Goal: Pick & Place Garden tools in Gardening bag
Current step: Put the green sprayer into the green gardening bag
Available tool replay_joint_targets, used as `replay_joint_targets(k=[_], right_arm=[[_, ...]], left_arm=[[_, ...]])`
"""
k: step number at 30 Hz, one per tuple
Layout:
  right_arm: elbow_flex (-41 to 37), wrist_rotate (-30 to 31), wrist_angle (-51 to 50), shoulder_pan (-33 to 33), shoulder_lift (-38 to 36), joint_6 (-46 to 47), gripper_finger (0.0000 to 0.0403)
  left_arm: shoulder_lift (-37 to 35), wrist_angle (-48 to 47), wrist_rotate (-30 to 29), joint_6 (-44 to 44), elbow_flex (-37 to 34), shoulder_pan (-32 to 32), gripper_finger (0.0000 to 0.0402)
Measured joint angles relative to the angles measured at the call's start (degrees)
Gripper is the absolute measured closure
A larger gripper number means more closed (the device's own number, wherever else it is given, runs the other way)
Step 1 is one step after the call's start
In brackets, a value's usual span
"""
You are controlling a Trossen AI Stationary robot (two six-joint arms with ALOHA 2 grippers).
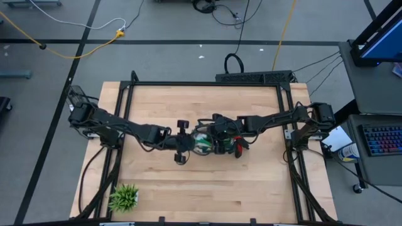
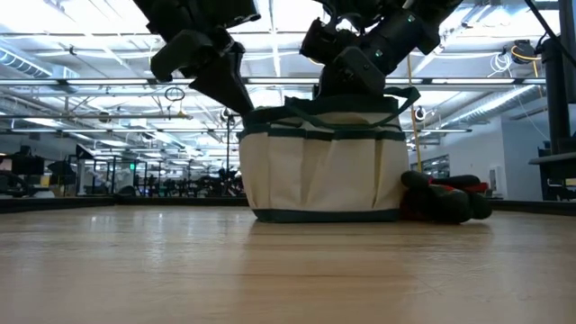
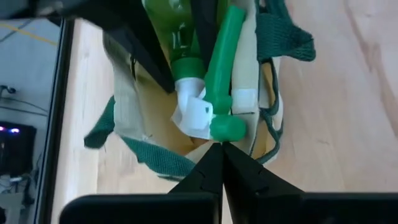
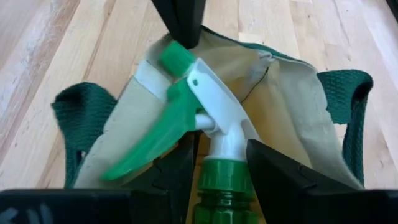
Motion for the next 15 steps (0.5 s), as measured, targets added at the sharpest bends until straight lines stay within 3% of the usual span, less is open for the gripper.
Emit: replay_joint_targets(k=[9, 15], right_arm=[[-3.96, 0.01, 4.38, 0.02, -0.15, -0.03, 0.0259], [-5.79, 0.05, 6.98, 0.02, -0.20, -0.08, 0.0259]], left_arm=[[-1.60, 1.58, -2.09, 2.51, -0.09, -0.99, 0.0398], [-3.71, 3.58, -3.54, 2.32, -0.11, -1.02, 0.0382]])
